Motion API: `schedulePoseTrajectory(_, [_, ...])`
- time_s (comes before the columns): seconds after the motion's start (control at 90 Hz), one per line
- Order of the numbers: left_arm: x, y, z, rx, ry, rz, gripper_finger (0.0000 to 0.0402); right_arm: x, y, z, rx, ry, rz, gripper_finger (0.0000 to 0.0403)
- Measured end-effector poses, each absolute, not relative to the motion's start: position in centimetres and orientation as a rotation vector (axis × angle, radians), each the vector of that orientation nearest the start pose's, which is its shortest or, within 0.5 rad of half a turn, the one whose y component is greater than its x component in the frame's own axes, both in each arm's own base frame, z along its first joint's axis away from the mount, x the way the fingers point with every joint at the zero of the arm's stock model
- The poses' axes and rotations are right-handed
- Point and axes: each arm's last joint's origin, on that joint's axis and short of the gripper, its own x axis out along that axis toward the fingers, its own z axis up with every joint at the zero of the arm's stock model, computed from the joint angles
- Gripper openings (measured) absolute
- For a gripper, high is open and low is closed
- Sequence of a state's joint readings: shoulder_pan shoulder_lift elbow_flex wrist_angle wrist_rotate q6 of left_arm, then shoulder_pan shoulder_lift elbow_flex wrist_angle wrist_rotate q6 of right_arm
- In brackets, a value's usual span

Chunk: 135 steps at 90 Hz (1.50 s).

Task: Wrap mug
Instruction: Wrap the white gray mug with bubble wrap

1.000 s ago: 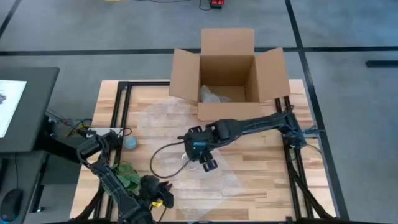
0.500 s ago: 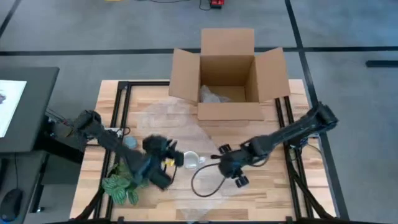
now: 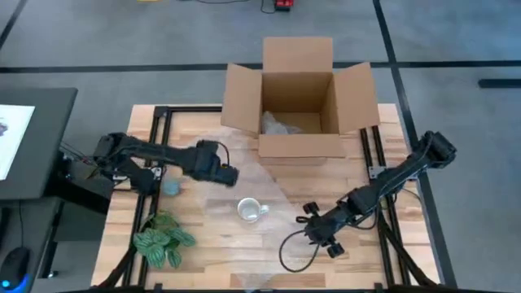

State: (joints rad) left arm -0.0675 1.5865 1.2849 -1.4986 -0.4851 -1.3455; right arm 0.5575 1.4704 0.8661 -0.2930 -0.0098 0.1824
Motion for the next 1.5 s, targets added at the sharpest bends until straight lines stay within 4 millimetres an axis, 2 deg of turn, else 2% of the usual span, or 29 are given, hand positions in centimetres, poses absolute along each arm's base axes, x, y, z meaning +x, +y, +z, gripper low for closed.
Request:
schedulePoseTrajectory(0.167, [23.8,3.0,22.3,-0.538,1.359,1.361,0.0129,24.6,15.3,20.0,-0.073,0.914,0.425,0.0127])
schedulePoseTrajectory(0.3, [22.2,6.1,19.8,-0.615,1.388,1.359,0.0165,24.7,15.2,20.1,-0.074,0.909,0.425,0.0127])
schedulePoseTrajectory(0.556, [19.0,11.5,17.3,-0.735,1.369,1.371,0.0231,25.1,14.9,20.2,-0.065,0.893,0.416,0.0127])
schedulePoseTrajectory(0.767, [18.3,13.9,14.7,-0.757,1.215,1.402,0.0238,25.4,14.3,20.2,-0.054,0.893,0.396,0.0127])
schedulePoseTrajectory(0.867, [18.0,14.1,13.5,-0.795,1.184,1.399,0.0220,25.5,14.2,20.2,-0.051,0.894,0.392,0.0127])
schedulePoseTrajectory(0.978, [17.9,13.9,12.8,-0.816,1.209,1.381,0.0179,25.5,14.2,20.2,-0.051,0.893,0.393,0.0127])
schedulePoseTrajectory(1.233, [18.9,11.9,13.5,-0.693,1.220,1.283,0.0017,25.5,14.3,20.2,-0.052,0.882,0.398,0.0127])
schedulePoseTrajectory(1.367, [19.4,10.0,14.8,-0.641,1.177,1.222,0.0003,25.5,14.4,20.2,-0.053,0.882,0.401,0.0127])
schedulePoseTrajectory(1.5, [19.6,7.1,16.8,-0.555,1.079,1.196,0.0001,25.5,14.4,20.3,-0.056,0.876,0.404,0.0127])
